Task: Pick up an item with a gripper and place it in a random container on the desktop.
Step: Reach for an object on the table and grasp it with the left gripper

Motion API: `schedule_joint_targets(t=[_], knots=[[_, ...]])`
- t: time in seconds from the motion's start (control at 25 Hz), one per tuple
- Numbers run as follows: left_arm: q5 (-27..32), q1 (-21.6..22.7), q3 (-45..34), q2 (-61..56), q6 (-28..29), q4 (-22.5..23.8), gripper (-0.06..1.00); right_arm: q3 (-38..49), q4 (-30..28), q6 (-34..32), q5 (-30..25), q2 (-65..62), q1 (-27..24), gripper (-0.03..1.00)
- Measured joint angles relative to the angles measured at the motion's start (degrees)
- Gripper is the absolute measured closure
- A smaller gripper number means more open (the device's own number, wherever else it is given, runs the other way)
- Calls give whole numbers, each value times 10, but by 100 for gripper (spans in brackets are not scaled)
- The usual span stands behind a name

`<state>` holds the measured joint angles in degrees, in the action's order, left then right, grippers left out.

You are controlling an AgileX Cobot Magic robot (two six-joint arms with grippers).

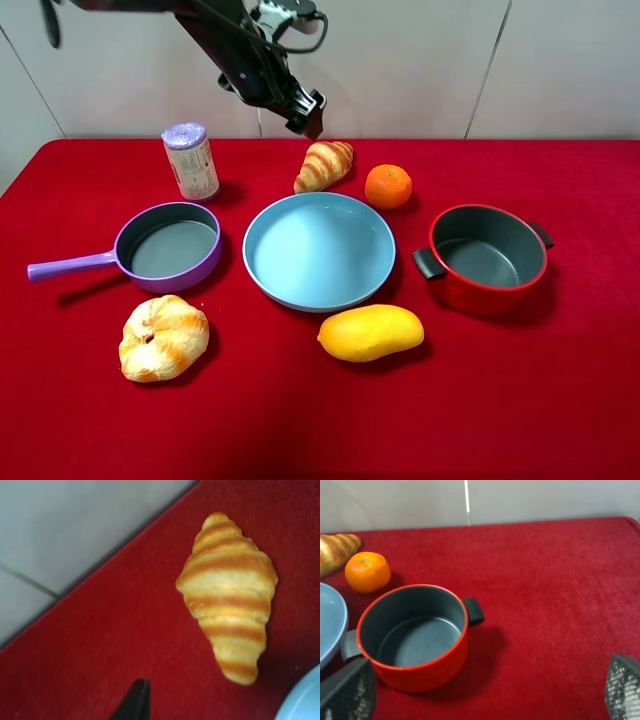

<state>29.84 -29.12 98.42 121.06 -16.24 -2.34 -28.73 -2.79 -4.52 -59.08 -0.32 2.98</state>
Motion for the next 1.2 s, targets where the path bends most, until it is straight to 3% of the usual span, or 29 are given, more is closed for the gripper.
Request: schedule_joint_targets(t=[0.56,1.2], knots=[[-107,-3,5,68,0,0,-4,0,0,0,0,0,0,27],[-187,-15,12,147,0,-4,-4,0,9,0,0,0,0,27]])
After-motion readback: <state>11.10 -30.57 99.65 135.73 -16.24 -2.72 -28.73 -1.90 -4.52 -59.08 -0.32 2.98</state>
